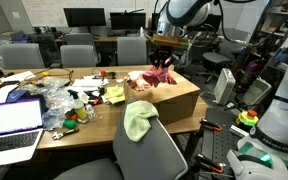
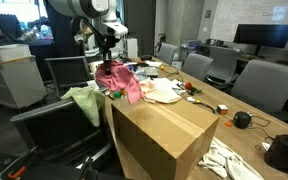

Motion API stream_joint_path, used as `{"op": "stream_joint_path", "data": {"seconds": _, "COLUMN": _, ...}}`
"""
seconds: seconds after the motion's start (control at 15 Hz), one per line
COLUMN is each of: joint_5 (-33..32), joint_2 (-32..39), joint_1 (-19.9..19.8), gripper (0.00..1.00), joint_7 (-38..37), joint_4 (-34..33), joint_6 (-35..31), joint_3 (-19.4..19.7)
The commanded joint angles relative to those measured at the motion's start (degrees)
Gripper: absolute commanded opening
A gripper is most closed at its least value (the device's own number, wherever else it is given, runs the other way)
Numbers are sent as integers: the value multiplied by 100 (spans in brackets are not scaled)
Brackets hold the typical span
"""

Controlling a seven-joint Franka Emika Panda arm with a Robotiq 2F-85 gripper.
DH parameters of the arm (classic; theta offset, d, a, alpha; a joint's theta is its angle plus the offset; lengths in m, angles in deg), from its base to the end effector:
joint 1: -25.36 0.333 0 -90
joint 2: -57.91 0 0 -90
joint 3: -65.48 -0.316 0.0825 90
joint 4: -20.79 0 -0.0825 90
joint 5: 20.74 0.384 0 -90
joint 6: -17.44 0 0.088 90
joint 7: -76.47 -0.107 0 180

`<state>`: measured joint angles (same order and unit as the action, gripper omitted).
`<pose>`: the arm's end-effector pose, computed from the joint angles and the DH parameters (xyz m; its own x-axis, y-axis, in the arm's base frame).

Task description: Pick up the clothes on top of the box and put them on the head rest of the chair

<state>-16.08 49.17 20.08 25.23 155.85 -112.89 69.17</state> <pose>0.4814 -0.0742 0.3962 0.4534 -0.8911 -0.0164 -0.8876 -0.4498 -0.0996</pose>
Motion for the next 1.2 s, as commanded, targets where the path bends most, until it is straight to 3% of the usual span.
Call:
{"op": "stream_joint_path", "data": {"seconds": 0.0, "joint_5": -96, "joint_2": -507, "joint_1": 110, "gripper": 4, "joint_7": 522, "joint_4": 278, "joint_6": 186, "joint_3": -201}}
{"op": "stream_joint_path", "data": {"seconds": 0.6, "joint_5": -84, "joint_2": -923, "joint_1": 515, "gripper": 4, "joint_7": 1531, "joint_4": 232, "joint_6": 1018, "joint_3": -790}}
{"op": "stream_joint_path", "data": {"seconds": 1.13, "joint_5": -334, "joint_2": -1347, "joint_1": 622, "gripper": 4, "joint_7": 1888, "joint_4": 337, "joint_6": 1191, "joint_3": -1181}}
